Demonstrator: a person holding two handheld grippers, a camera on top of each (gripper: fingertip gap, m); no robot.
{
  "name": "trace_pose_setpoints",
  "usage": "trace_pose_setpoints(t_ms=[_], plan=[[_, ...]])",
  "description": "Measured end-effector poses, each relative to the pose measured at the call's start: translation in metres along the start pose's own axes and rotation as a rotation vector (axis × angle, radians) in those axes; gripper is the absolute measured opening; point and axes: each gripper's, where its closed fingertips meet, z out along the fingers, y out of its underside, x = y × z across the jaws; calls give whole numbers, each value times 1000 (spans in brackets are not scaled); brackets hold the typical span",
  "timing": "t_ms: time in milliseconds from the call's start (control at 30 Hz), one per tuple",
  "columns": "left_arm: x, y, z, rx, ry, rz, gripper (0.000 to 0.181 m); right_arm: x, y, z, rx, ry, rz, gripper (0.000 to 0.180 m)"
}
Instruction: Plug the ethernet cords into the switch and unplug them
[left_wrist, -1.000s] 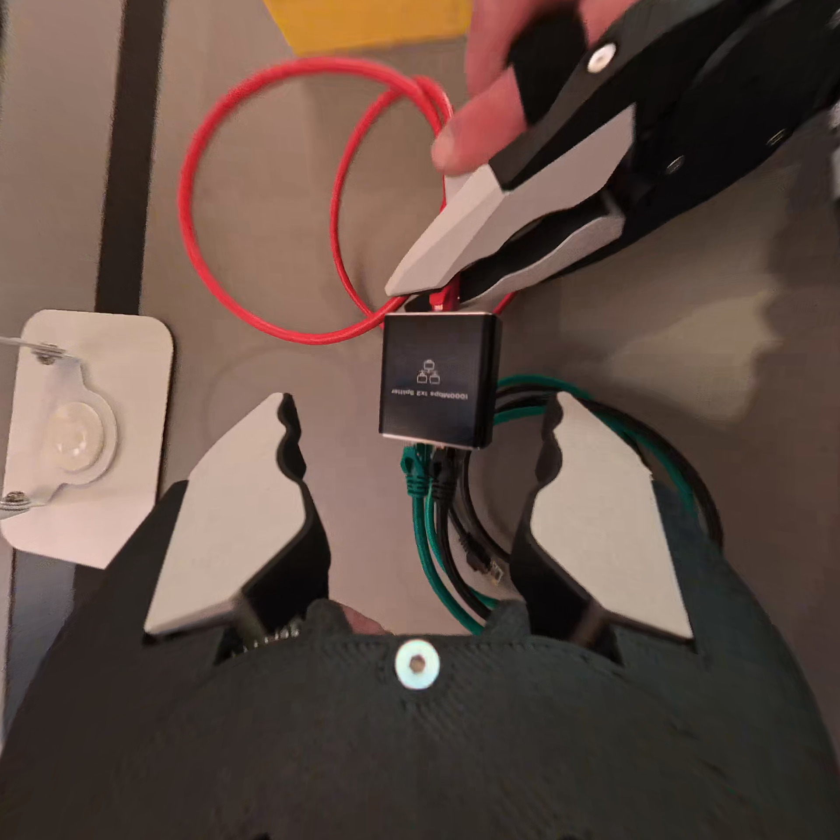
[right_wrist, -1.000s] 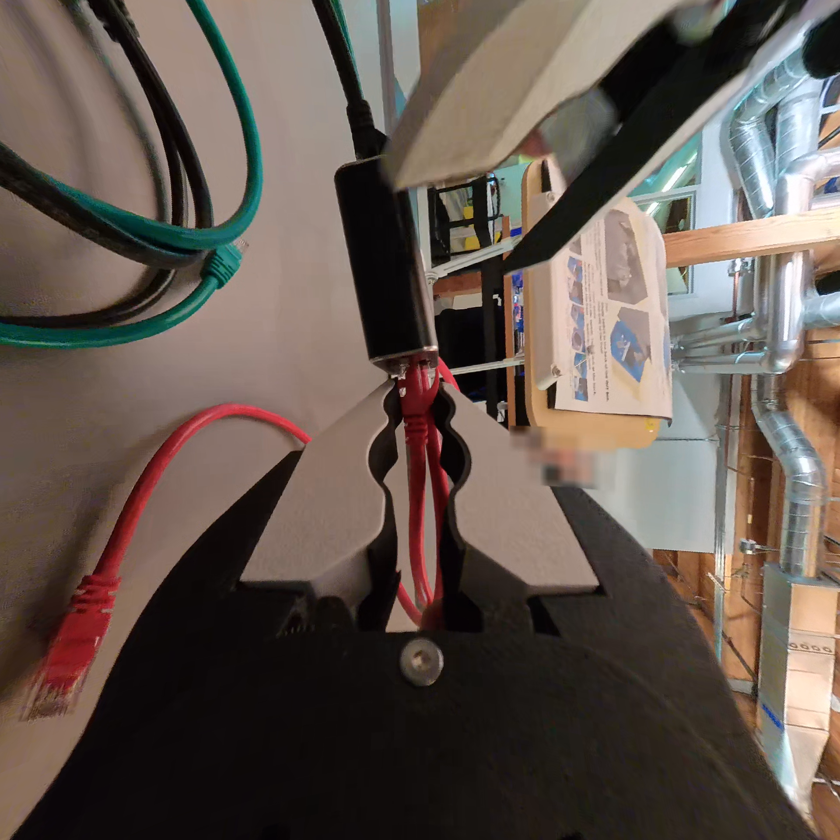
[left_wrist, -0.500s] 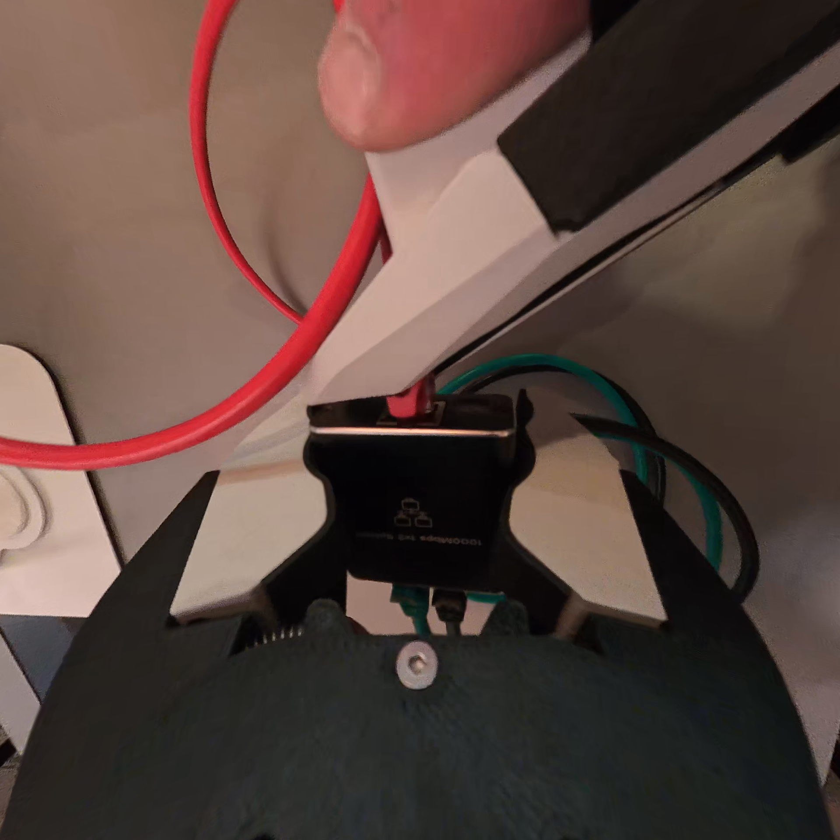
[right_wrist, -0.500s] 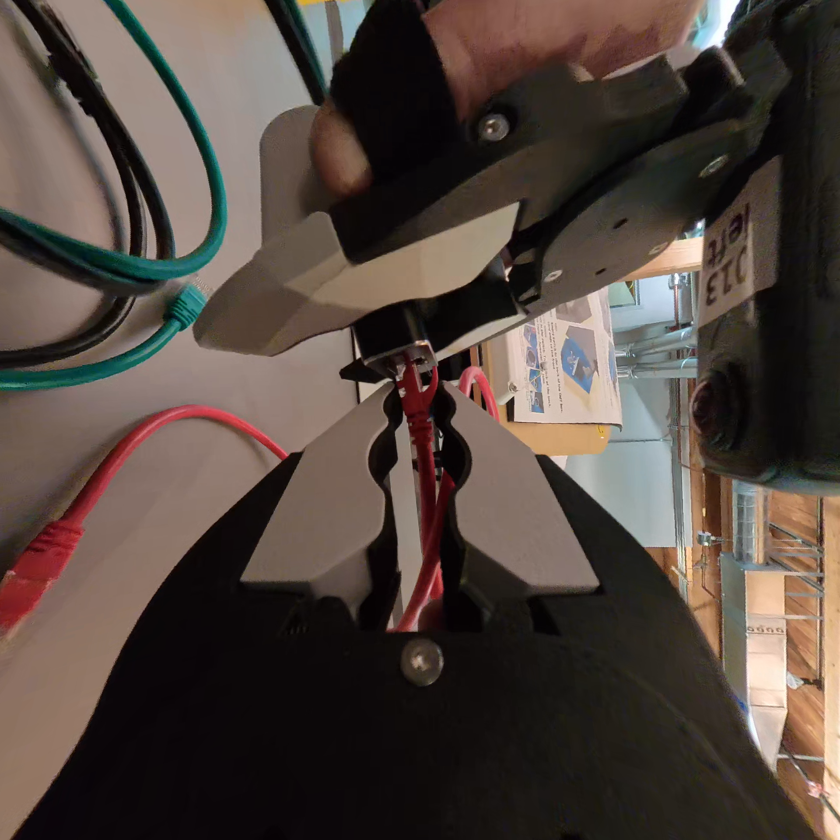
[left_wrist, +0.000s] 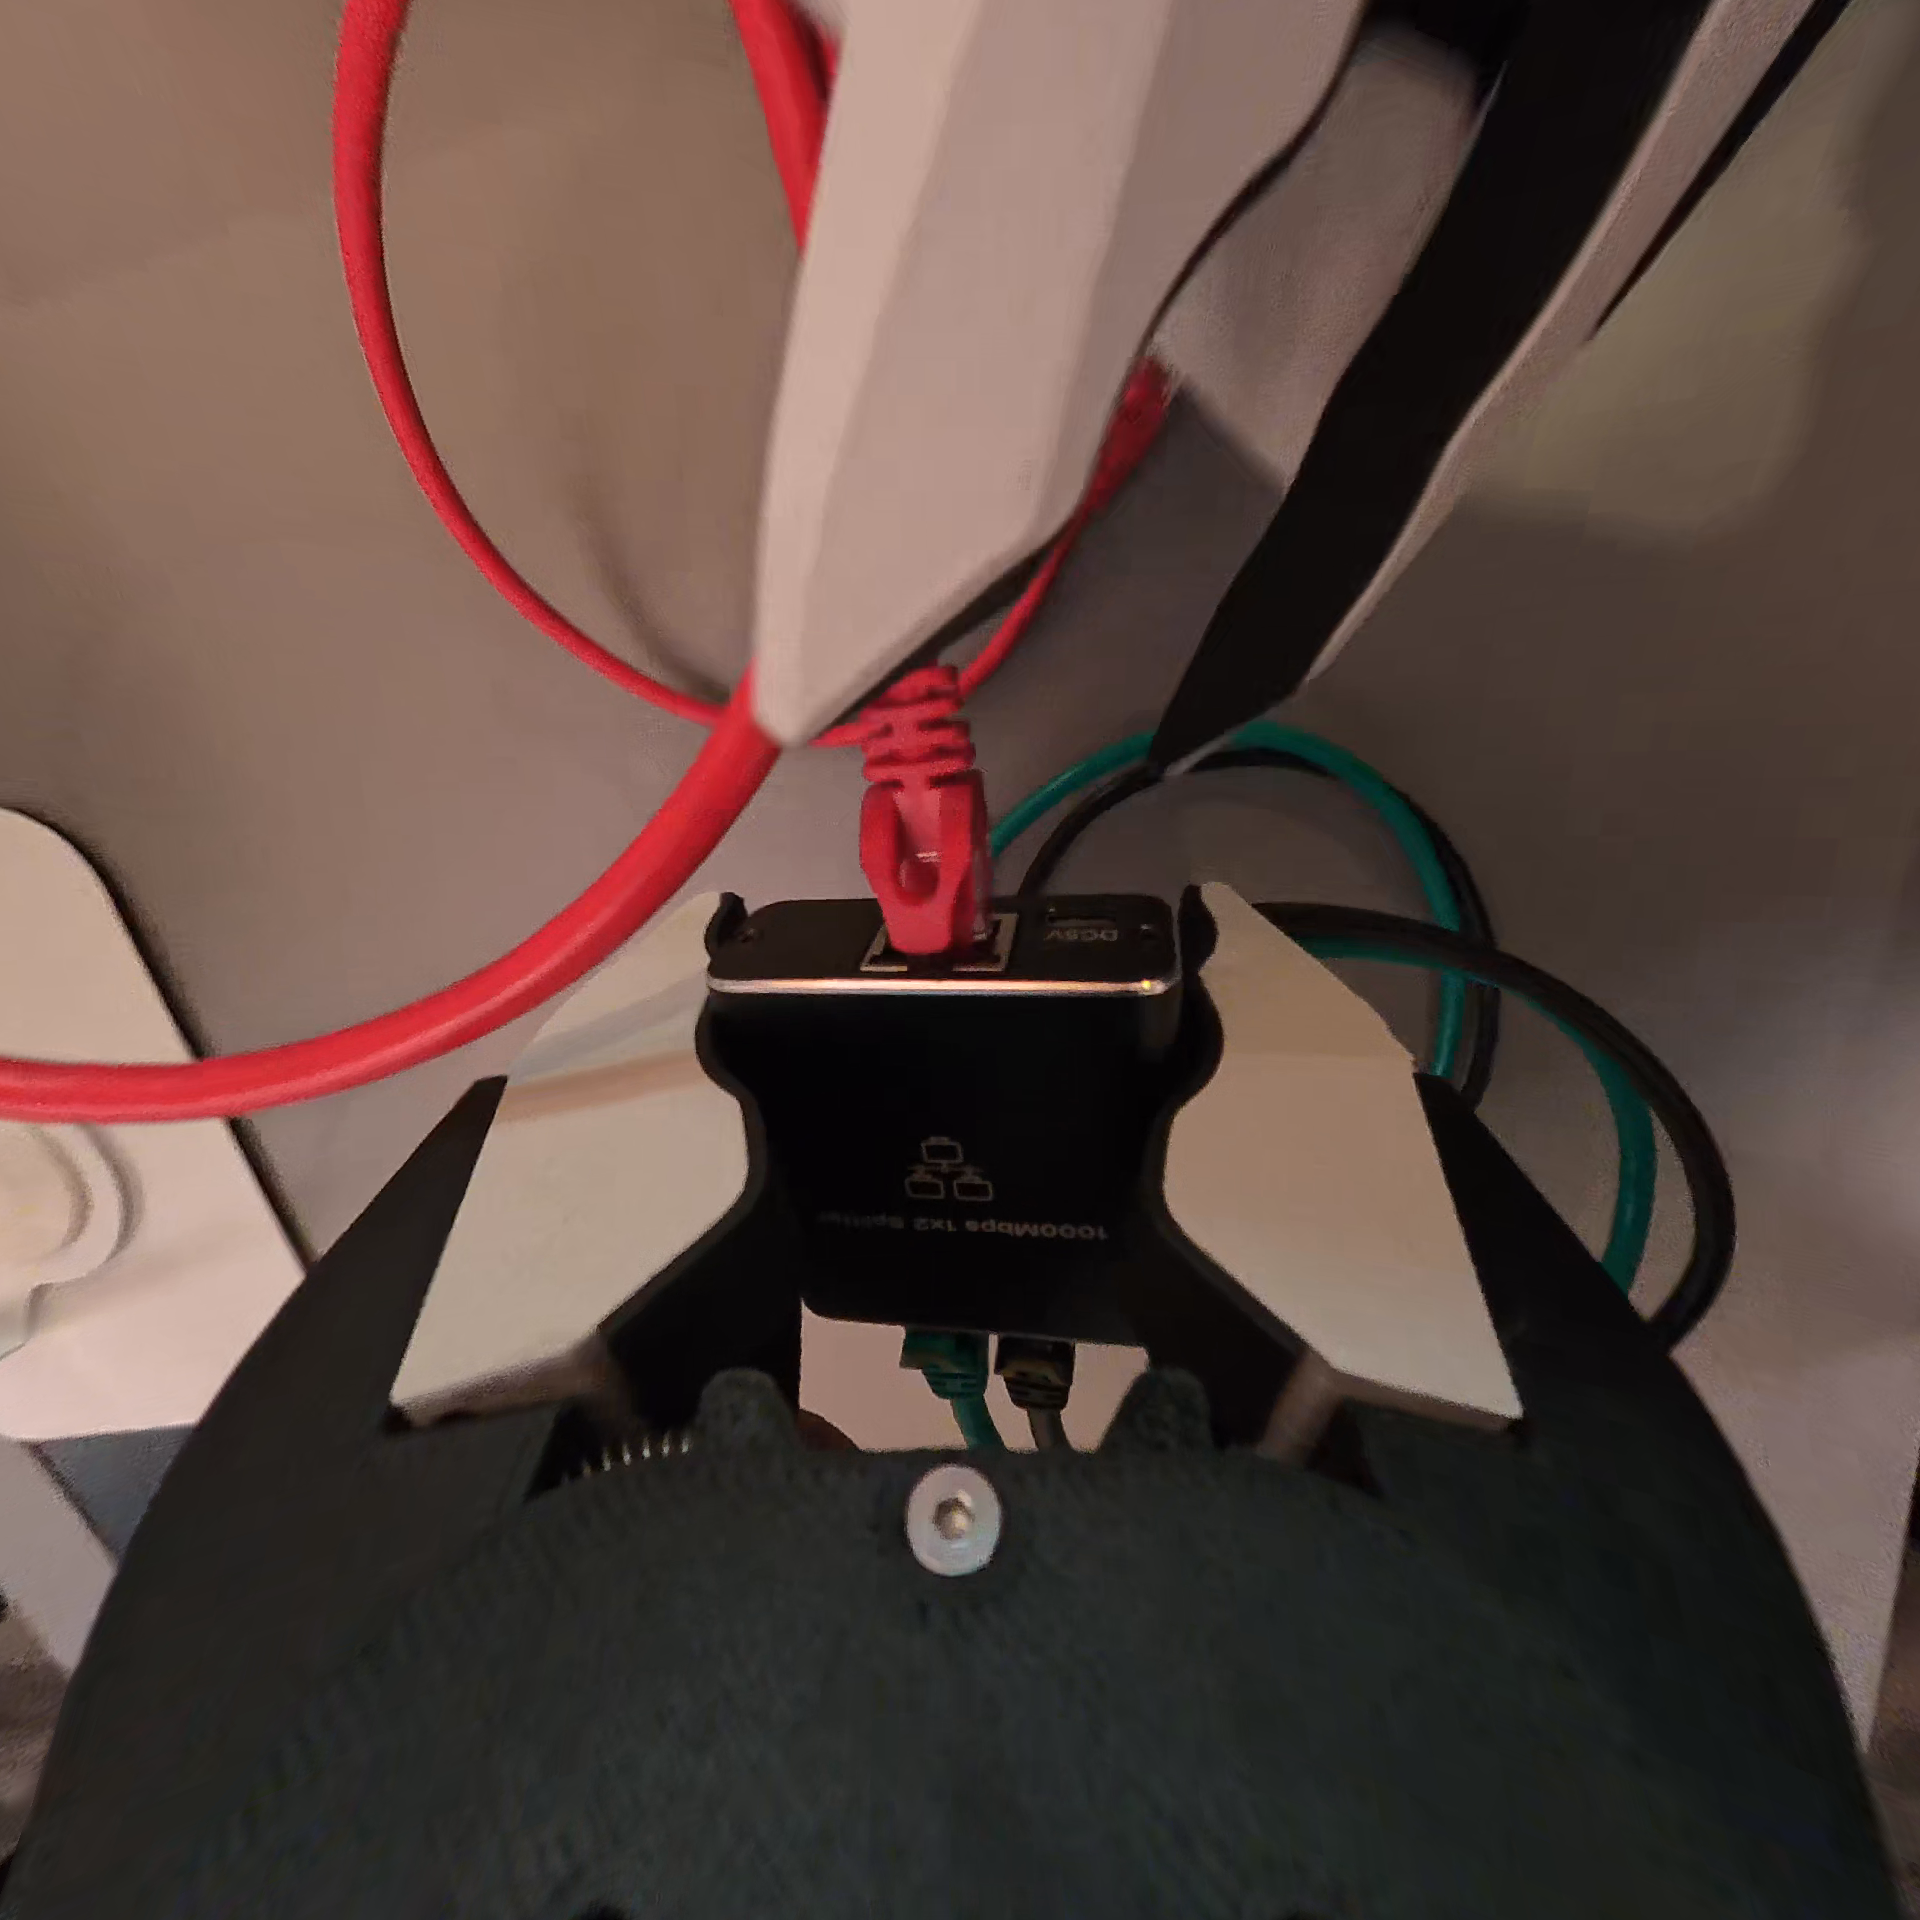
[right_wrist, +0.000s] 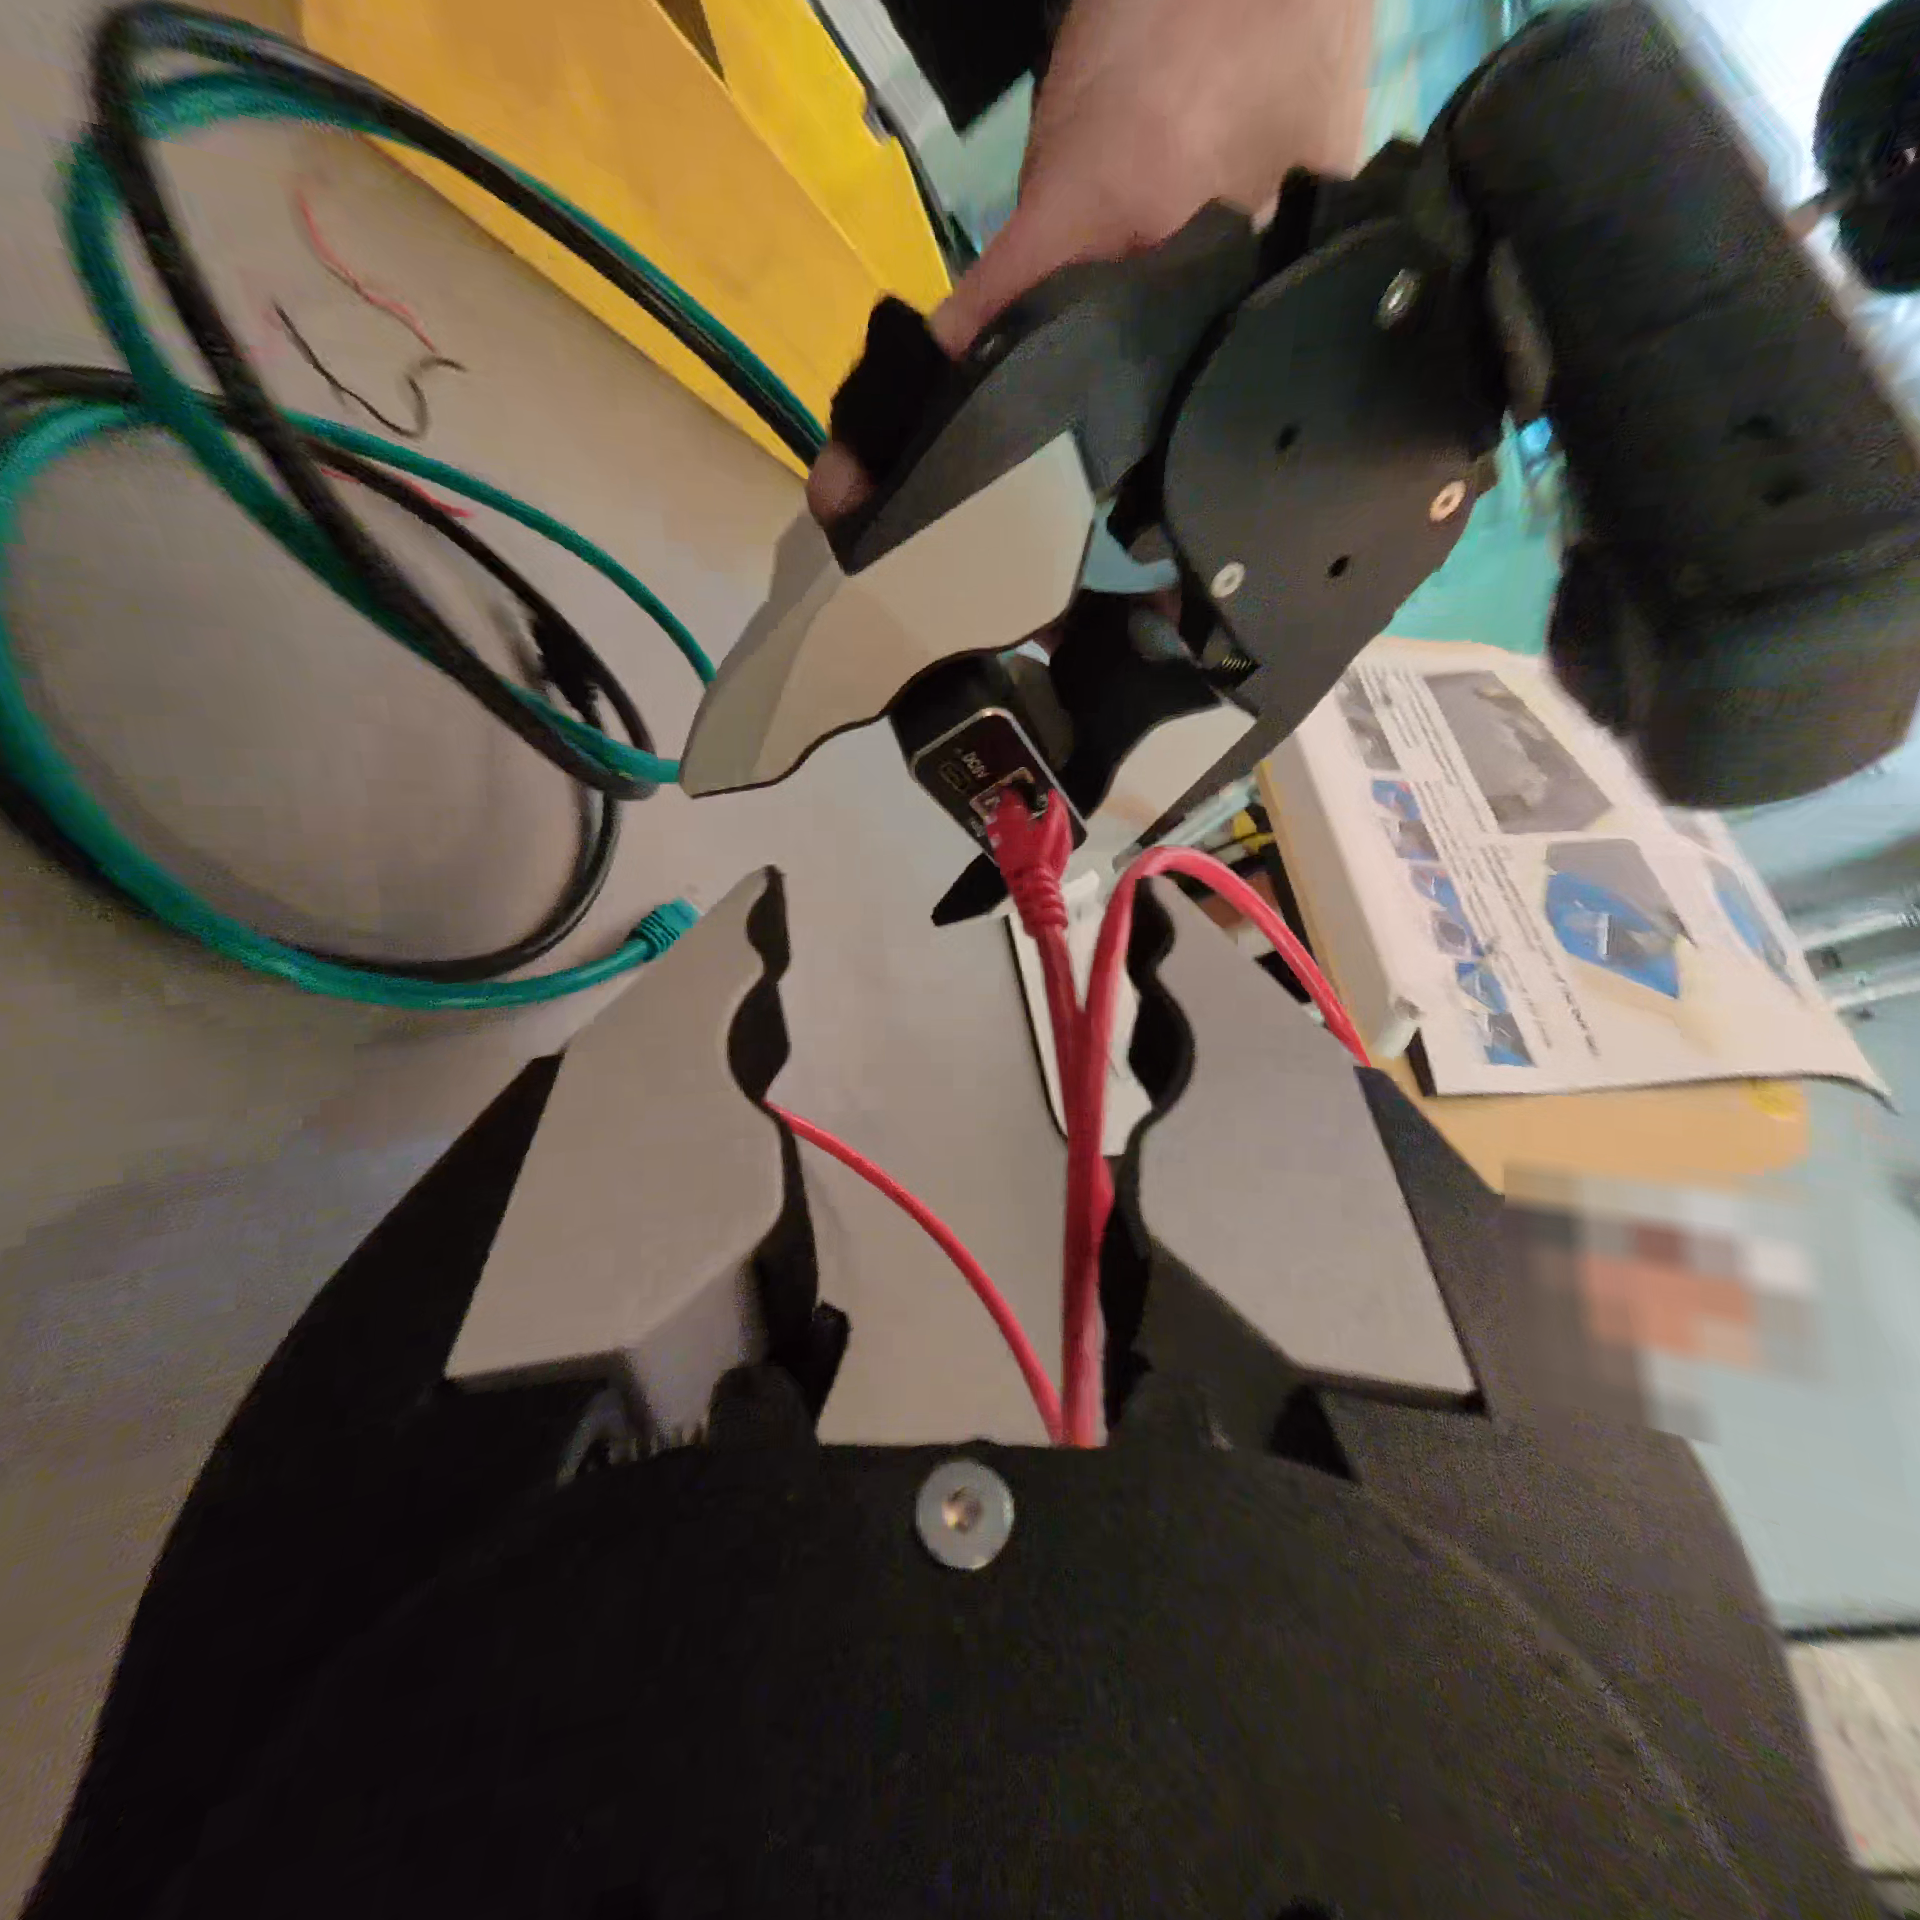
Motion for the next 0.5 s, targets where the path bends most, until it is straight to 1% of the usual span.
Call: trace_pose_setpoints(t_ms=[67, 167, 233, 300, 433, 500], plan=[[6, 4, -1, -30, 18, 48, 77, 8, -10, -8, 29, 5, -29, 45], [18, 6, -4, -56, 80, 94, 78, 12, -26, -14, 61, -23, -112, 28], [23, 6, -9, -76, 122, 101, 78, 6, -32, -15, 63, -78, -155, 26], [27, 5, -15, -87, 157, 110, 77, 3, -36, -15, 67, -129, -155, 24], [30, 1, -23, -85, 185, 116, 78, 12, -40, -14, 58, -157, -171, 15], [30, 0, -24, -90, 188, 119, 78, 13, -42, -12, 61, -173, -177, 16]])
